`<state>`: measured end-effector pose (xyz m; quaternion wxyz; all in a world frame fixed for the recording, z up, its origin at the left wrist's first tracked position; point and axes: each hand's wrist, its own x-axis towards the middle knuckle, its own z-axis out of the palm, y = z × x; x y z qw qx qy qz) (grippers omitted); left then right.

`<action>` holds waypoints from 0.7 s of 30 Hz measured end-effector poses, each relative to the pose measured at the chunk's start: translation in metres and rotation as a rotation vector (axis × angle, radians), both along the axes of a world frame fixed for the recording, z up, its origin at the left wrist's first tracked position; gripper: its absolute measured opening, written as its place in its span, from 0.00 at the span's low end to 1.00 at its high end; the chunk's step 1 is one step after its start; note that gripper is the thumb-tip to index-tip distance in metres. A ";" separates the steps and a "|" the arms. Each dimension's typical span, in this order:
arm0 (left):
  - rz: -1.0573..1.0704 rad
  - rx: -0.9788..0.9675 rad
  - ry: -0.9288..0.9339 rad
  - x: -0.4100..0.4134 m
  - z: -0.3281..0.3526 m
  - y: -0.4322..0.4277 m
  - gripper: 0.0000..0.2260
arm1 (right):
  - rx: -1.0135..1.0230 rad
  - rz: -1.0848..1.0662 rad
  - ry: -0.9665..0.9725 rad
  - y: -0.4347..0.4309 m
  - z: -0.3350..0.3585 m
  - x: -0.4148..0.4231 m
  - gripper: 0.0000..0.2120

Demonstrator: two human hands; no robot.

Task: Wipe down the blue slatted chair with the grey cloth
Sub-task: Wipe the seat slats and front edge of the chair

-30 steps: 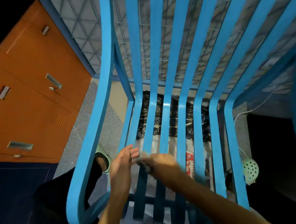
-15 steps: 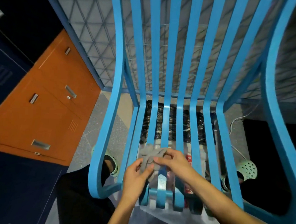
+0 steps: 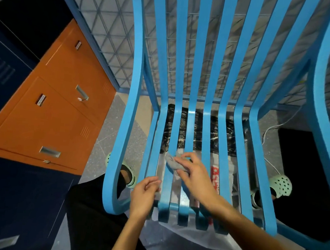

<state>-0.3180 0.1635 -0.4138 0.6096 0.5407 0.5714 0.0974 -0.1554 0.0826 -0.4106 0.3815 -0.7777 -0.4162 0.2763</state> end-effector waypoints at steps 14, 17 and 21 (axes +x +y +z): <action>-0.032 0.112 -0.010 0.014 -0.003 0.012 0.08 | 0.003 0.566 -0.258 0.018 -0.041 -0.005 0.10; -0.042 0.175 0.000 0.031 -0.008 0.015 0.09 | -0.067 0.615 -0.439 0.042 -0.062 0.025 0.21; -0.068 0.161 0.035 0.063 -0.018 0.030 0.14 | -0.009 0.594 -0.535 0.079 -0.069 0.065 0.20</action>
